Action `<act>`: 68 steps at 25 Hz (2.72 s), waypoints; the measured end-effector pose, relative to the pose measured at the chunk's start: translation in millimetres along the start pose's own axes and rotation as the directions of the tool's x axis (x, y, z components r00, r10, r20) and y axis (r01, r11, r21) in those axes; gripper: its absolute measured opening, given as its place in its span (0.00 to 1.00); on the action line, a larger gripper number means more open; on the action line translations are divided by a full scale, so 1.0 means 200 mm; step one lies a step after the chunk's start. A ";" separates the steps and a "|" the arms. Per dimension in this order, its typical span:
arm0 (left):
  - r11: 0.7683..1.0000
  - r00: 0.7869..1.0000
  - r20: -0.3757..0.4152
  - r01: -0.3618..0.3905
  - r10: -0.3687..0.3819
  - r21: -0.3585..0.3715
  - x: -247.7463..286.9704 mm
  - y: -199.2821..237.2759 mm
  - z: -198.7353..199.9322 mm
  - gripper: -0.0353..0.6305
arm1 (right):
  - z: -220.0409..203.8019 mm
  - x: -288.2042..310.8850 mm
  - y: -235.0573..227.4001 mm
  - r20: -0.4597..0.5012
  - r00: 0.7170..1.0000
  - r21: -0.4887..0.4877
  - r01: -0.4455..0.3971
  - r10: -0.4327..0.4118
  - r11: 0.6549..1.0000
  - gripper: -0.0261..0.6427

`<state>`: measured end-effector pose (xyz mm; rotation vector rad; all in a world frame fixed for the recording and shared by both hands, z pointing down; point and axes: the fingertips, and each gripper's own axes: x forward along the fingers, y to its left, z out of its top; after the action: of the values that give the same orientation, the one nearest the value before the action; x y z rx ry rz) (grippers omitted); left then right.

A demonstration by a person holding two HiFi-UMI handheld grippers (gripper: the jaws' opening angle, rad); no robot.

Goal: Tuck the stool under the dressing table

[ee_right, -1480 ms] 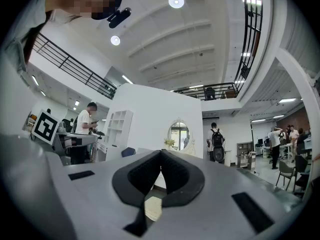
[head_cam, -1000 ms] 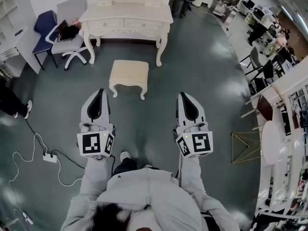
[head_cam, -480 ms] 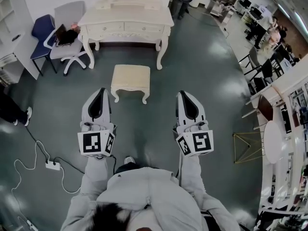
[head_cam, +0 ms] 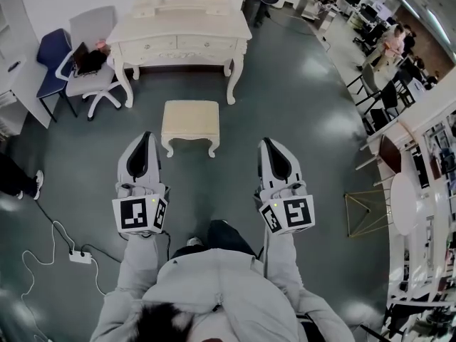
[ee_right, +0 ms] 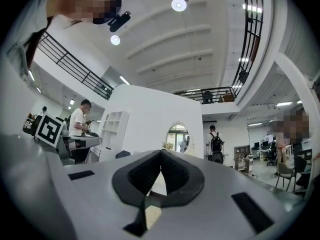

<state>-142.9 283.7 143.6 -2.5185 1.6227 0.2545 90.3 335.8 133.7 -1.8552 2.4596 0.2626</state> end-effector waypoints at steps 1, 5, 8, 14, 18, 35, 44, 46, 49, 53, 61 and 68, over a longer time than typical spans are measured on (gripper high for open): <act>1.000 1.000 -0.003 0.004 -0.004 -0.003 0.01 0.00 -0.01 0.07 | -0.01 0.01 -0.01 -0.004 1.000 0.002 0.004 -0.004 1.000 0.03; 1.000 1.000 -0.022 0.019 -0.019 -0.012 0.08 0.01 -0.08 0.07 | -0.07 0.08 -0.05 -0.016 1.000 0.016 0.007 -0.006 1.000 0.03; 1.000 0.999 -0.035 0.024 -0.024 0.005 0.16 0.04 -0.12 0.07 | -0.10 0.19 -0.07 -0.015 1.000 0.023 -0.004 0.005 1.000 0.03; 1.000 1.000 -0.030 0.002 -0.002 0.009 0.38 0.13 -0.16 0.07 | -0.14 0.44 -0.16 -0.006 1.000 0.027 -0.028 0.028 0.999 0.03; 1.000 1.000 -0.025 -0.011 0.012 0.010 0.55 0.17 -0.17 0.07 | -0.14 0.61 -0.24 0.000 0.999 0.023 -0.041 0.041 0.999 0.03; 0.998 0.998 0.007 -0.055 0.055 0.007 1.18 0.22 -0.23 0.07 | -0.17 1.16 -0.61 0.017 0.996 0.011 -0.091 0.090 0.996 0.03; 0.998 0.999 -0.003 -0.054 0.054 0.018 1.37 0.18 -0.28 0.07 | -0.24 1.34 -0.74 0.020 0.992 0.026 -0.123 0.122 0.992 0.03; 0.998 0.999 -0.012 -0.051 0.051 0.029 1.38 0.20 -0.29 0.07 | -0.26 1.36 -0.74 0.015 0.991 0.037 -0.130 0.129 0.991 0.03; 0.998 0.999 -0.012 -0.044 0.044 0.034 1.42 0.23 -0.30 0.07 | -0.29 1.41 -0.73 0.004 0.991 0.051 -0.131 0.131 0.990 0.03; 0.999 0.999 -0.036 -0.023 0.024 0.032 1.48 0.28 -0.35 0.07 | -0.34 1.48 -0.71 -0.014 0.992 0.063 -0.122 0.123 0.991 0.03; 0.999 0.995 -0.095 0.041 -0.041 -0.003 1.63 0.40 -0.50 0.07 | -0.47 1.64 -0.67 -0.071 0.995 0.083 -0.065 0.071 0.994 0.03; 0.994 0.981 -0.165 0.097 -0.103 -0.044 1.73 0.49 -0.69 0.07 | -0.67 1.73 -0.65 -0.159 0.987 0.120 0.006 0.013 0.993 0.03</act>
<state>-83.3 -91.7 201.8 -2.7044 1.5528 0.0621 126.4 -49.4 203.7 -1.8910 2.5158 -0.0354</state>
